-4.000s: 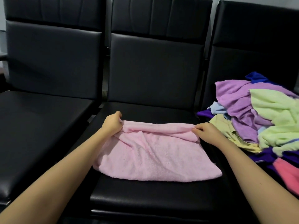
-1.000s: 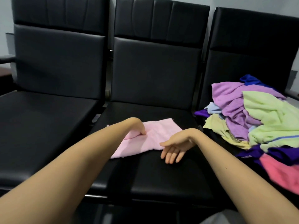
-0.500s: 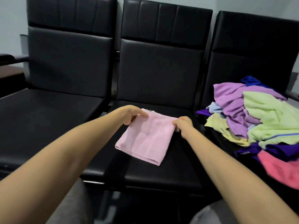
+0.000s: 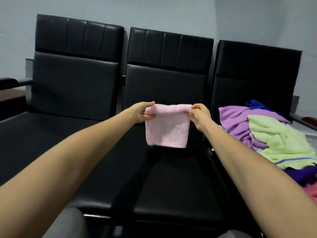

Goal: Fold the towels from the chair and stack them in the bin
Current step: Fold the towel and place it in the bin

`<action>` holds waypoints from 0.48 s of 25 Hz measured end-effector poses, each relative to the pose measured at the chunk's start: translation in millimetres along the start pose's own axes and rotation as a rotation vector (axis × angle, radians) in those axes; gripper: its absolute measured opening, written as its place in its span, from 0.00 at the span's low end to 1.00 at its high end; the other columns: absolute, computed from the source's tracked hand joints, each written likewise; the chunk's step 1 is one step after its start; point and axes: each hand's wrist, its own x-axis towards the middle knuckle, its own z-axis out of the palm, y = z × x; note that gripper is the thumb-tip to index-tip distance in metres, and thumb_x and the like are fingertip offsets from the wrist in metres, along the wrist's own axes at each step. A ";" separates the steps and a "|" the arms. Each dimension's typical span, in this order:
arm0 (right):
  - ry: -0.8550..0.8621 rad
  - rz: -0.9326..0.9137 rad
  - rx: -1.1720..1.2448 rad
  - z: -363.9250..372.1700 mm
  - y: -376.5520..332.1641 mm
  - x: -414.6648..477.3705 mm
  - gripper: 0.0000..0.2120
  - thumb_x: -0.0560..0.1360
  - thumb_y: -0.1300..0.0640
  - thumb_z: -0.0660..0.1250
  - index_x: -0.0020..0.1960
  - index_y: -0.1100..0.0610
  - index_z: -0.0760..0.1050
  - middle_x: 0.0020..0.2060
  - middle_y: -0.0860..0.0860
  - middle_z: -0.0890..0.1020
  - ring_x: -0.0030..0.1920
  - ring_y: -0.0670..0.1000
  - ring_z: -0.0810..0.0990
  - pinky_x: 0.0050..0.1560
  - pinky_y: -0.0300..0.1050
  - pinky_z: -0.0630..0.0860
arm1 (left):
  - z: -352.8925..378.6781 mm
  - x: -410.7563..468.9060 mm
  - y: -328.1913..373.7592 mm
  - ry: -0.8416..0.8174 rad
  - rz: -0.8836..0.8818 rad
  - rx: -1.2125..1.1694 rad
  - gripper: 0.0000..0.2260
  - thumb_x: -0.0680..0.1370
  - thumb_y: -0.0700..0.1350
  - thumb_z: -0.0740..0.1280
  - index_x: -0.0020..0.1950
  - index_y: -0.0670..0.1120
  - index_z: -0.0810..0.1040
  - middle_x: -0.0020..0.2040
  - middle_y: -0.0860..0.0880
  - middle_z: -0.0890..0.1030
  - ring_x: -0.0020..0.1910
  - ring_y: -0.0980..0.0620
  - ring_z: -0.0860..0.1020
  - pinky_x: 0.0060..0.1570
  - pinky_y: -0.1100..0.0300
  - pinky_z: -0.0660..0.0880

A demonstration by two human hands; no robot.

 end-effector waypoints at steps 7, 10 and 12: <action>-0.256 0.218 -0.255 -25.1 33.7 -25.7 0.11 0.75 0.66 0.61 0.40 0.52 0.71 0.34 0.49 0.78 0.39 0.48 0.77 0.38 0.39 0.74 | -30.9 -3.2 -41.8 -0.038 0.054 0.741 0.06 0.73 0.41 0.72 0.42 0.46 0.76 0.35 0.52 0.78 0.35 0.57 0.75 0.36 0.66 0.72; -0.605 0.583 -0.669 -54.5 93.3 -60.8 0.08 0.77 0.62 0.61 0.43 0.51 0.72 0.38 0.46 0.79 0.40 0.45 0.77 0.41 0.39 0.71 | -69.0 -6.9 -91.9 0.027 -0.209 1.242 0.17 0.70 0.43 0.75 0.56 0.43 0.78 0.49 0.51 0.78 0.50 0.53 0.77 0.45 0.63 0.72; -0.555 0.623 -0.616 -66.3 105.4 -66.4 0.07 0.78 0.63 0.61 0.44 0.54 0.73 0.42 0.49 0.80 0.41 0.46 0.77 0.41 0.38 0.71 | -74.7 -12.0 -98.8 0.056 -0.318 1.293 0.26 0.69 0.45 0.76 0.65 0.42 0.74 0.64 0.51 0.73 0.66 0.48 0.70 0.58 0.58 0.71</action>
